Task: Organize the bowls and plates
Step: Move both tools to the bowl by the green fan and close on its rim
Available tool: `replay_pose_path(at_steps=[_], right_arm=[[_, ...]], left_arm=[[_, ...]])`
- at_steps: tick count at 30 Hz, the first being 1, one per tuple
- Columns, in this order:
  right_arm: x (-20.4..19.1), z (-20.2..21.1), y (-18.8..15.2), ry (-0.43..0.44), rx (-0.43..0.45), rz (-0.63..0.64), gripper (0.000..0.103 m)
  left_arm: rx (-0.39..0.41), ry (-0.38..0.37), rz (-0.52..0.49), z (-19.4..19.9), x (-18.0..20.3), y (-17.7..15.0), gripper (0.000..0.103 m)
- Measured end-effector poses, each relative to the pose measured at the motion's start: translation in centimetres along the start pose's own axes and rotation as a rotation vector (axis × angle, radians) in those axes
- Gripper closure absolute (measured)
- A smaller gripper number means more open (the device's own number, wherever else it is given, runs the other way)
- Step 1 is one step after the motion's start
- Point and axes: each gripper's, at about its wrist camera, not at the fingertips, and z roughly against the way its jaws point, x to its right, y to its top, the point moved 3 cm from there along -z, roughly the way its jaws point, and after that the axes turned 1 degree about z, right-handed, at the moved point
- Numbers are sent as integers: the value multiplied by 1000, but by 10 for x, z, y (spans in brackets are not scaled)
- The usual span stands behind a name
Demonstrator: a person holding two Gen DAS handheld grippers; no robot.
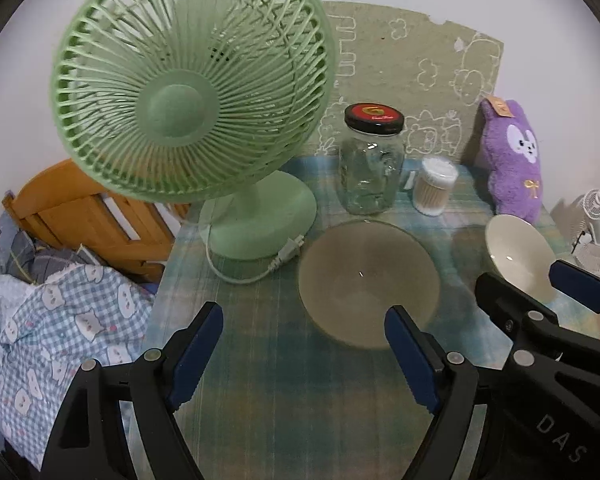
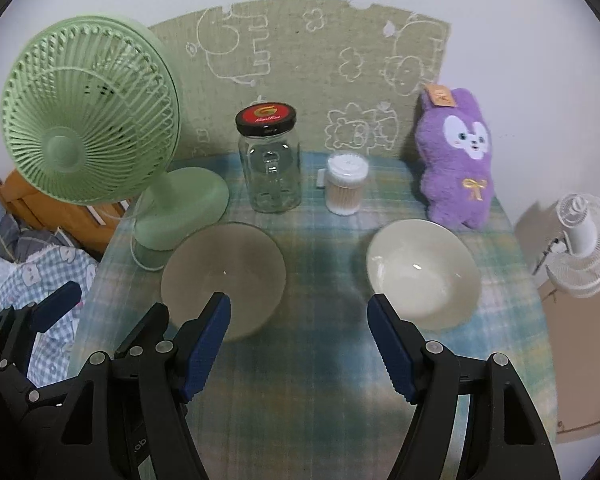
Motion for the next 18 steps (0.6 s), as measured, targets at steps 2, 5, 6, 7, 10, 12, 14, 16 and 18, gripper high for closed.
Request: replay_pose_path(at_steps=[2, 5, 6, 7, 10, 12, 14, 16, 18], right_arm=[[0, -17, 5, 7, -22, -11, 29], [-2, -37, 12, 0, -26, -10, 29], [-2, -43, 14, -7, -24, -5, 29], [-3, -48, 15, -9, -25, -6, 30], [-3, -65, 16, 6, -43, -14, 37], [-6, -76, 15, 15, -58, -10, 44], [-10, -86, 12, 27, -72, -8, 49], [-11, -94, 10, 40, -83, -16, 53], [-11, -101, 9, 37, -88, -25, 65]], left_arm=[[-3, -2, -17, -14, 0, 4, 23], [-13, -19, -25, -32, 0, 9, 26], [-15, -24, -24, -38, 0, 11, 26], [-17, -34, -23, -45, 0, 13, 27], [-40, -40, -22, -62, 1, 15, 34], [-54, -45, -30, -71, 4, 13, 39], [-68, -55, -35, -79, 5, 11, 48], [-84, -67, -31, -87, 5, 10, 56], [-98, -72, -26, -93, 6, 9, 60]])
